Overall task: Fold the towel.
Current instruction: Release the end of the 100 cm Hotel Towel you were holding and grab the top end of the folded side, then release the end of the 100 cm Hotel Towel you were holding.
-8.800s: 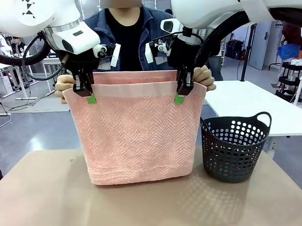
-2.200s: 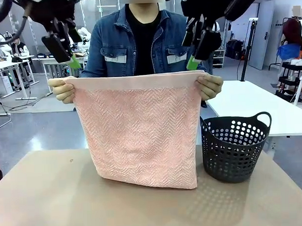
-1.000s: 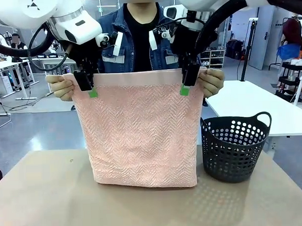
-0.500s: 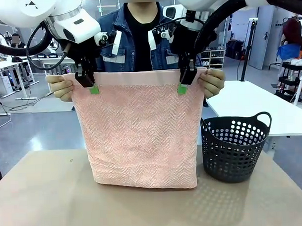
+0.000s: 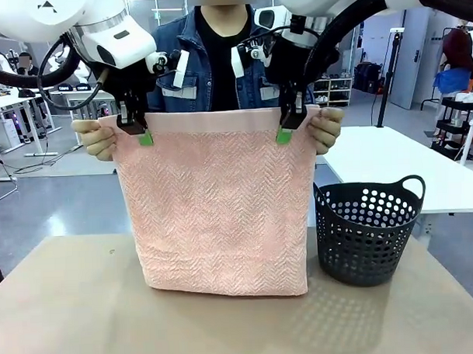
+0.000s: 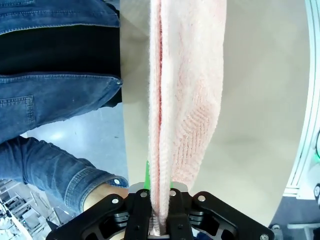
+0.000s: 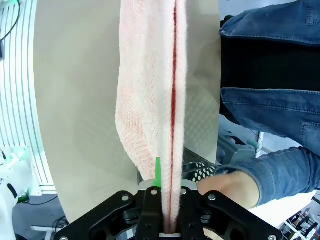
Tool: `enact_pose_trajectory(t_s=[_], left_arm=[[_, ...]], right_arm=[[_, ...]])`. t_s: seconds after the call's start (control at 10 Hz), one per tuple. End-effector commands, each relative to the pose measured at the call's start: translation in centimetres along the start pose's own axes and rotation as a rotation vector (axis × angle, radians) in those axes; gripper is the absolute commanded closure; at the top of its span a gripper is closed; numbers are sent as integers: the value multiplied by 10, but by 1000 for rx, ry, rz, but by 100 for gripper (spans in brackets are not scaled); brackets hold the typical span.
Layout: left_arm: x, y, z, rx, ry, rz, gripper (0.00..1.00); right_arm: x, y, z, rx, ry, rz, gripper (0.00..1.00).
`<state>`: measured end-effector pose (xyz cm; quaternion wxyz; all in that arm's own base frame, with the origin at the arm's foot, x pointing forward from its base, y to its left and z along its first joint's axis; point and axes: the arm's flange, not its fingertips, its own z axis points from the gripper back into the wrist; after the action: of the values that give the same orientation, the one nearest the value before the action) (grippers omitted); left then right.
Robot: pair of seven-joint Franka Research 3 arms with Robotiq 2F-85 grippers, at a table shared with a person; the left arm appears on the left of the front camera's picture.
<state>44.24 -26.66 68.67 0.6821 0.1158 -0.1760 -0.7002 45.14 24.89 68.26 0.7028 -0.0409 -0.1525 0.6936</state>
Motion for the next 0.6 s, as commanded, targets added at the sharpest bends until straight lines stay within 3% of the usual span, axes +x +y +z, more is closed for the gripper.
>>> enact_pose_trajectory(t_s=[0.0, 0.1, 0.5], left_arm=[[-12, -8, 1, 42, -8, 93, 100], [0, 0, 0, 0, 0, 0, 100], [0, 0, 0, 0, 0, 0, 100]], right_arm=[[-13, 6, -8, -17, 2, -91, 100], [0, 0, 0, 0, 0, 0, 100], [0, 0, 0, 0, 0, 0, 100]])
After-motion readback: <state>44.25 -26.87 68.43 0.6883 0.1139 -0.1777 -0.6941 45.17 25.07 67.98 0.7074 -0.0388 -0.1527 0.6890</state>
